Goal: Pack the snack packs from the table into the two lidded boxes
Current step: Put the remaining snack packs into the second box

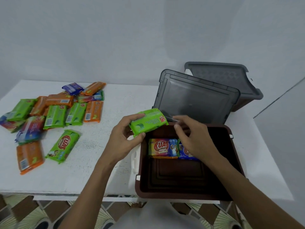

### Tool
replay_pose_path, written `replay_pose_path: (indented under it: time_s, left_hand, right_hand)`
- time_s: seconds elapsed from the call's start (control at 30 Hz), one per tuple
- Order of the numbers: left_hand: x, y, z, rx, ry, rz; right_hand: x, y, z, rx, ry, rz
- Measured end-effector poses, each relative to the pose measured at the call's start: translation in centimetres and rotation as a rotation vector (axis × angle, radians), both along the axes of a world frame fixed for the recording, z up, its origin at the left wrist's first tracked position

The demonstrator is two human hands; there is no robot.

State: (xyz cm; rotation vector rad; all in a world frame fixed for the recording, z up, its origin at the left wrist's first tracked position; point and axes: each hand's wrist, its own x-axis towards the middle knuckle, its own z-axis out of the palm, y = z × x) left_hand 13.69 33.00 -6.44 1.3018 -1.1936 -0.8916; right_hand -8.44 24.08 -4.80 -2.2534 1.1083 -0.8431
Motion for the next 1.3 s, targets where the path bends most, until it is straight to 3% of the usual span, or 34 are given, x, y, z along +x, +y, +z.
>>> replay_pose_path:
  time_s: [0.23, 0.47, 0.57, 0.7, 0.9, 1.3]
  left_hand:
    - [-1.5, -0.5, 2.1, -0.06, -0.168, -0.115]
    - [-4.0, -1.6, 3.2, -0.066, -0.309, -0.189]
    - [-5.3, -2.3, 2.7, -0.082, -0.458, -0.169]
    - [-5.4, -2.6, 2.3, -0.105, -0.473, -0.154]
    - [-2.8, -2.2, 0.0, -0.055, -0.701, 0.051]
    - [-2.0, -1.5, -2.9, 0.017, -0.792, 0.129]
  right_hand:
    - [1.0, 0.8, 1.3, 0.286, -0.196, 0.095]
    - [0.8, 1.7, 1.8, 0.798, -0.645, 0.166]
    - [0.6, 1.5, 1.7, 0.849, -0.725, 0.122]
    - [-1.0, 1.3, 0.8, 0.93, -0.806, 0.052]
    - [-4.4, 0.8, 0.9, 0.602, -0.483, -0.107]
    - [-7.8, -1.0, -1.2, 0.658, -0.05, -0.056]
